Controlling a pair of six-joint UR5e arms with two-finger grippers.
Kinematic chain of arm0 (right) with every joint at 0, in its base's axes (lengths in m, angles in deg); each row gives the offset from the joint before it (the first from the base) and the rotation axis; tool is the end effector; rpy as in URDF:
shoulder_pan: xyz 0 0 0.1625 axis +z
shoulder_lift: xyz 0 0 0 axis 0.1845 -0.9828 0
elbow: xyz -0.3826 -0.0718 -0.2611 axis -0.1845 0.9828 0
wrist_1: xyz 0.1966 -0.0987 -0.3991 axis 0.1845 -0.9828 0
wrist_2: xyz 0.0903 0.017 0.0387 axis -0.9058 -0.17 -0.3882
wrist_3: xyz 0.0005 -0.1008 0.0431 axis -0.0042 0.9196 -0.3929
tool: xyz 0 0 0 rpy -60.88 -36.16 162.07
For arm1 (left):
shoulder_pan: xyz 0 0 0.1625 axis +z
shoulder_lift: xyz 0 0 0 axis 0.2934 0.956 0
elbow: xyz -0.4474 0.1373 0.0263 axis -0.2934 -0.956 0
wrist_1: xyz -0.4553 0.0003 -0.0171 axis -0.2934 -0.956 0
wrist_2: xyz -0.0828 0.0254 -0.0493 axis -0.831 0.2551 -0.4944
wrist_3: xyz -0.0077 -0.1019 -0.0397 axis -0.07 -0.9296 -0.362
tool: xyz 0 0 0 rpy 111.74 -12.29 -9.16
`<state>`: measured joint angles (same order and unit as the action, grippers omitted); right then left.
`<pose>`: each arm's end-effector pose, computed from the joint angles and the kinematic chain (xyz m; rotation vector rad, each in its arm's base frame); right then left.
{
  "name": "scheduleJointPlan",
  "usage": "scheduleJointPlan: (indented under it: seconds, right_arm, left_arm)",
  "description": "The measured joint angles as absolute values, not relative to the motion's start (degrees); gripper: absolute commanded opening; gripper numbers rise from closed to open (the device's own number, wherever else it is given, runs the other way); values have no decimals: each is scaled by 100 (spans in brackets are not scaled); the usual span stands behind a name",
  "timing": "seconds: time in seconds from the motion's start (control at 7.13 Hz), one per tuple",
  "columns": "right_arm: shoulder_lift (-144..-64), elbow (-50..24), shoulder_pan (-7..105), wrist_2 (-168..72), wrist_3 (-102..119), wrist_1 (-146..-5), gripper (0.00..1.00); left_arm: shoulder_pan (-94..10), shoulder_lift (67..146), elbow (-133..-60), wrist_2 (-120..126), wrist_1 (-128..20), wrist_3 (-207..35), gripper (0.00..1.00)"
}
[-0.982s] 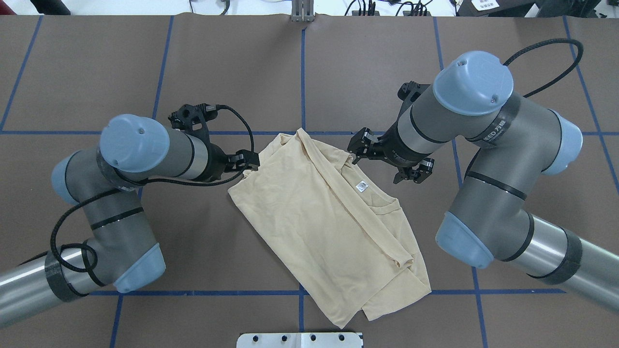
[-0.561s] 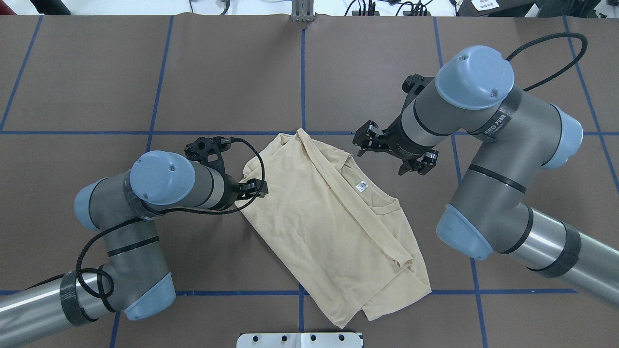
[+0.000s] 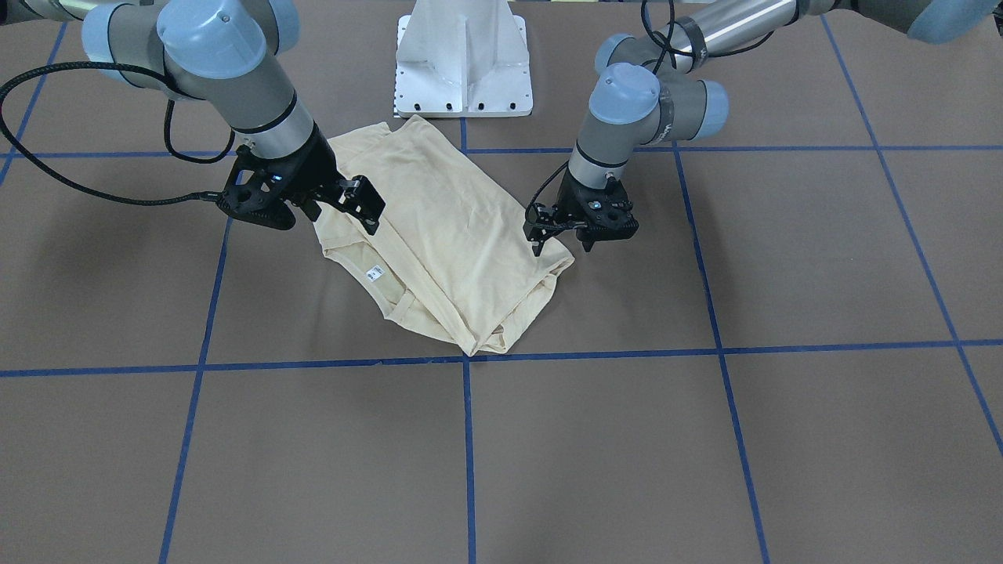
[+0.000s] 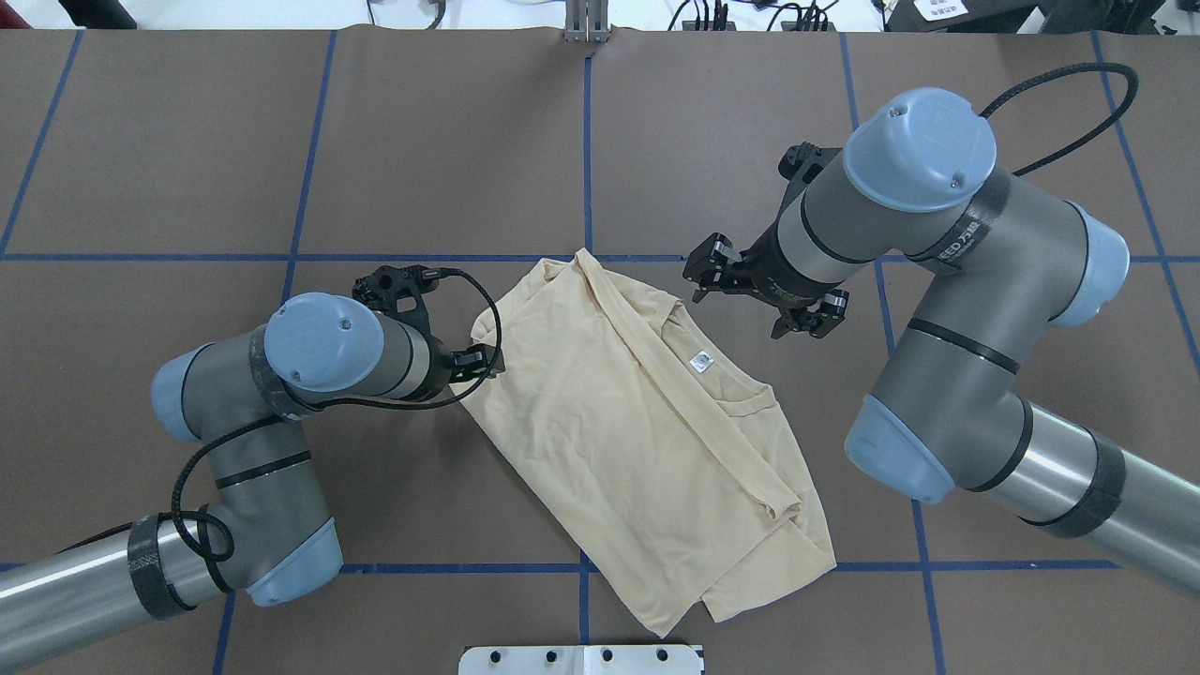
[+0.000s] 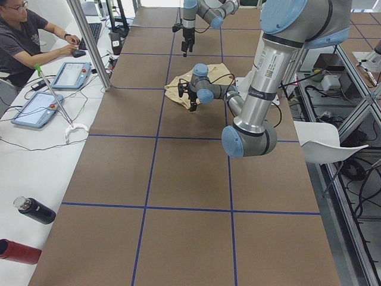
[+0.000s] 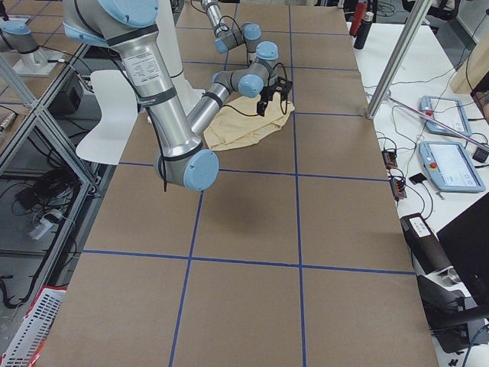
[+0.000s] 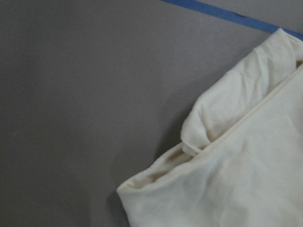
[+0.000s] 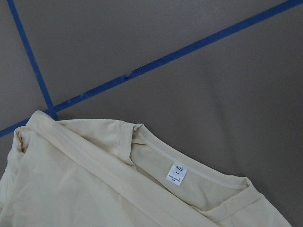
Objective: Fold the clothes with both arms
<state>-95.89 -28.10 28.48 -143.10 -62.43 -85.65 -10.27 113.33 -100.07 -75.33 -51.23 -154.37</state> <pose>-0.4616 -0.4810 0.2510 -0.1268 -0.9559 0.3805 0.5942 -0.4359 0.3367 0.1284 0.9646 -0.2464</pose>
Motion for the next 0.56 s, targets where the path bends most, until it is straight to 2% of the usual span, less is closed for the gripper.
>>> scheduleJointPlan:
  seconds: [0.42, 0.56]
  right_arm:
    - [-9590, -2810, 2851, -14310, -6243, -8563, 100]
    - [-9592, -2810, 2854, -14309, -6243, -8561, 100]
  left_arm:
    - [-1075, 11344, -9995, -7518, -5120, -15307, 64]
    - [-1077, 11350, -9992, -7516, -5120, -15302, 63]
